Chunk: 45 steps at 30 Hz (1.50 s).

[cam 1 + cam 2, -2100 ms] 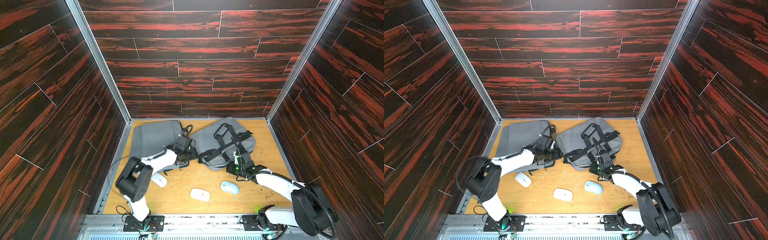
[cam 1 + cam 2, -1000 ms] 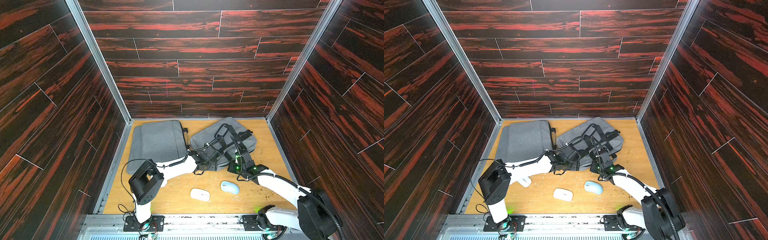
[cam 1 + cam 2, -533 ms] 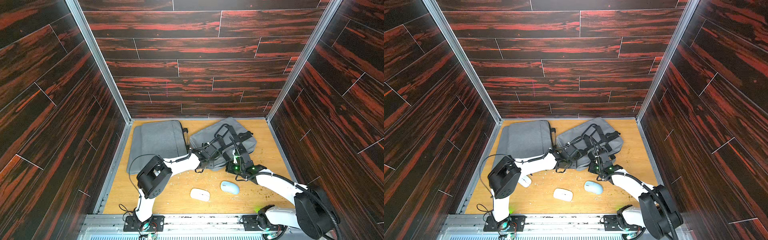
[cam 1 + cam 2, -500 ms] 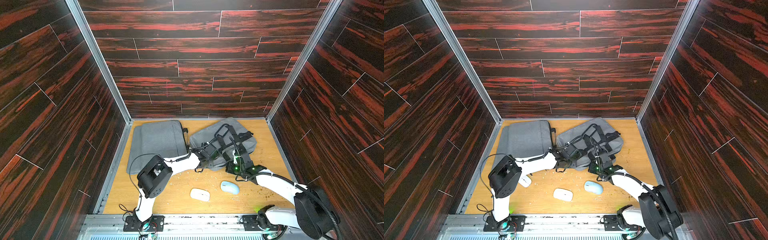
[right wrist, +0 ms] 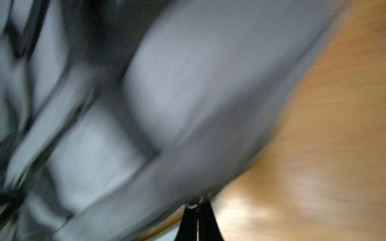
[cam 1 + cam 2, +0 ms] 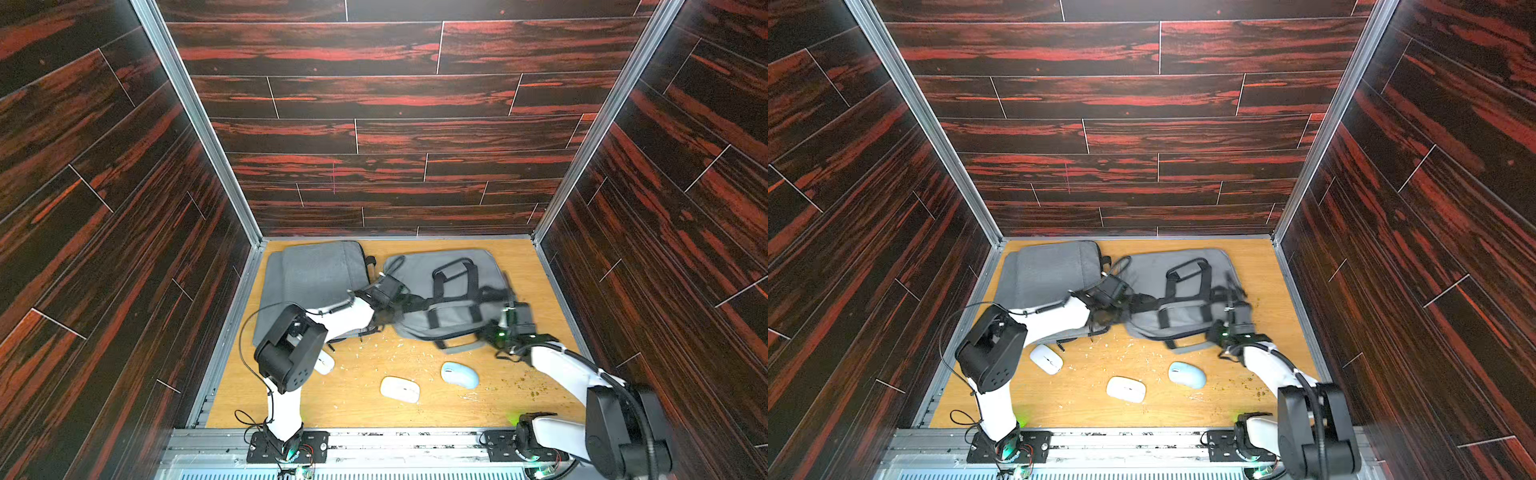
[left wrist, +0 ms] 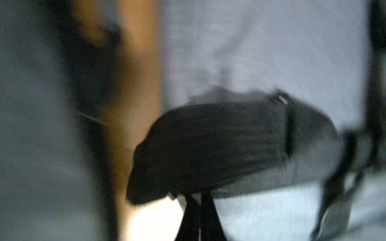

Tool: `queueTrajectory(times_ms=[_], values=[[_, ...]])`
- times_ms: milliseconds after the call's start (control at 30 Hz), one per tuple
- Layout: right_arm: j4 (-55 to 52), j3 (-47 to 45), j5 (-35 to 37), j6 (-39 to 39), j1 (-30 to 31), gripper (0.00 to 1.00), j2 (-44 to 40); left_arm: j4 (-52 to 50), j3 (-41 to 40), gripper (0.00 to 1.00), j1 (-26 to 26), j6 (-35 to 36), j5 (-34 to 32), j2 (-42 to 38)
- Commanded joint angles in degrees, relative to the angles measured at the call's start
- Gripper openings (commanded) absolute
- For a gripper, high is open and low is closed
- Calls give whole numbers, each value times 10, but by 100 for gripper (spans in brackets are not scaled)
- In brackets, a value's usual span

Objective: Put the mouse into the laptop bag
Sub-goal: Unzip the zipper on the zippered laptop bag.

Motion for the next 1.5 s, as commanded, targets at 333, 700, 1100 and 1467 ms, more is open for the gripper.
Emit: queueTrajectory(times_ms=[333, 700, 1100, 1467], values=[[-7, 122, -64, -69, -173, 0, 95, -22, -25, 0, 26, 14, -20, -18], [14, 180, -180, -85, -267, 8, 165, -10, -27, 0, 24, 6, 6, -9], [-35, 145, -56, -90, -231, 51, 26, -20, 31, 0, -14, 5, 34, 2], [-94, 72, 116, -61, 146, 44, -97, -47, 34, 48, -37, 36, 44, -78]])
